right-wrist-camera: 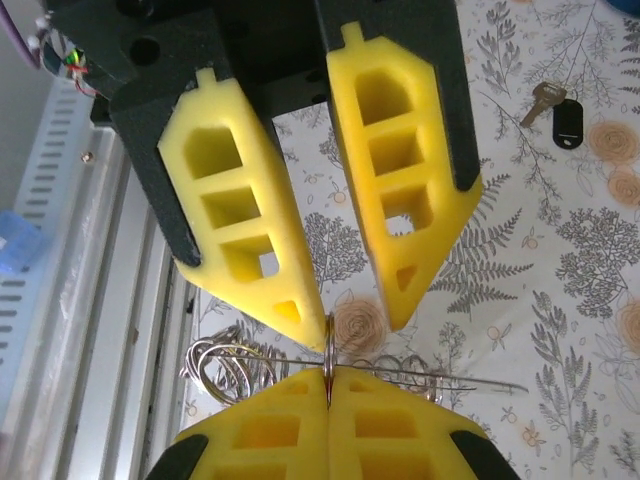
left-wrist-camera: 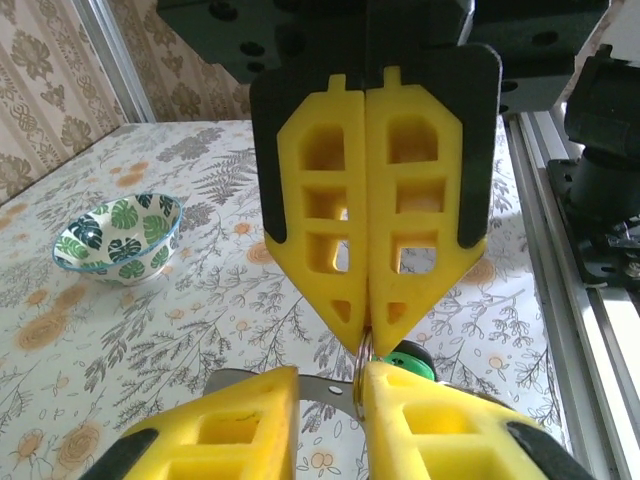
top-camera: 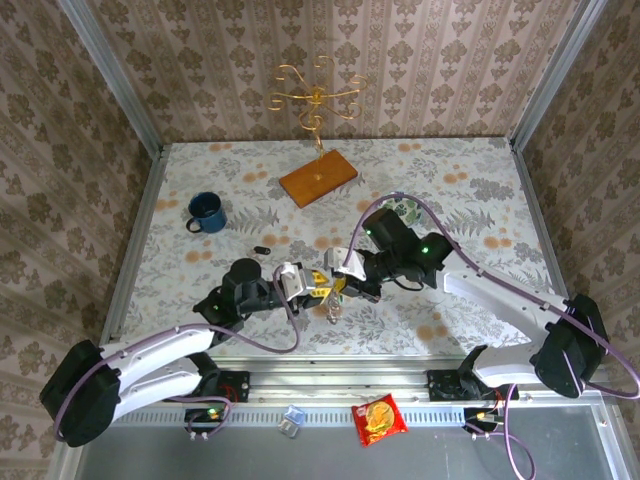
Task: Put the keys on the keyring
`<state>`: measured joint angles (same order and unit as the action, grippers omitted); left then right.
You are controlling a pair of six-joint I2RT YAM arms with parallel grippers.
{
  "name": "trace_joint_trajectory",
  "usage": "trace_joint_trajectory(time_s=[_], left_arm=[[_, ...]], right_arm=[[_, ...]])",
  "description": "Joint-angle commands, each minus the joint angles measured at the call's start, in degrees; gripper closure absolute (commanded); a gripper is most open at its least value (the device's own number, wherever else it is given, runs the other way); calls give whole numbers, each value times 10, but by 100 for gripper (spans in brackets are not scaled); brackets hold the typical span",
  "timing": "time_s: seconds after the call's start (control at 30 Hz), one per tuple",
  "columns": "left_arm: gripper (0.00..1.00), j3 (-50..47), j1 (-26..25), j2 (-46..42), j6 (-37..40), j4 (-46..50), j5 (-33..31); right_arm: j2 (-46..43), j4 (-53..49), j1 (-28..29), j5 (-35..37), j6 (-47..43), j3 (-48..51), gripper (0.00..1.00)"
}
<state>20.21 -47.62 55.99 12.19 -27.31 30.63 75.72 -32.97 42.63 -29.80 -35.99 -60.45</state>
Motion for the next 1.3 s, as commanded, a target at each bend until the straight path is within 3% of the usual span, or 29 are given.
trace_joint_trajectory(time_s=[0.0,0.23,0.43,0.6,0.7,0.8,1.27], left_arm=[[78,23,-2,3,27,44,6],[84,31,-3,19,31,52,24],[97,34,-2,22,33,45,36],[100,24,-2,16,24,27,45],[100,10,-1,12,14,1,47],[100,-3,-2,10,3,-27,48],[100,-9,-1,14,-3,-47,44]], right_arm=[[14,-53,14,31,-37,-36,100],[22,-57,33,38,-46,-53,100],[20,-41,41,34,-36,-48,100],[-14,13,17,13,8,-3,89],[-41,51,-4,-5,41,31,74],[-64,77,-21,-18,63,63,68],[-39,72,-23,-29,60,61,74]])
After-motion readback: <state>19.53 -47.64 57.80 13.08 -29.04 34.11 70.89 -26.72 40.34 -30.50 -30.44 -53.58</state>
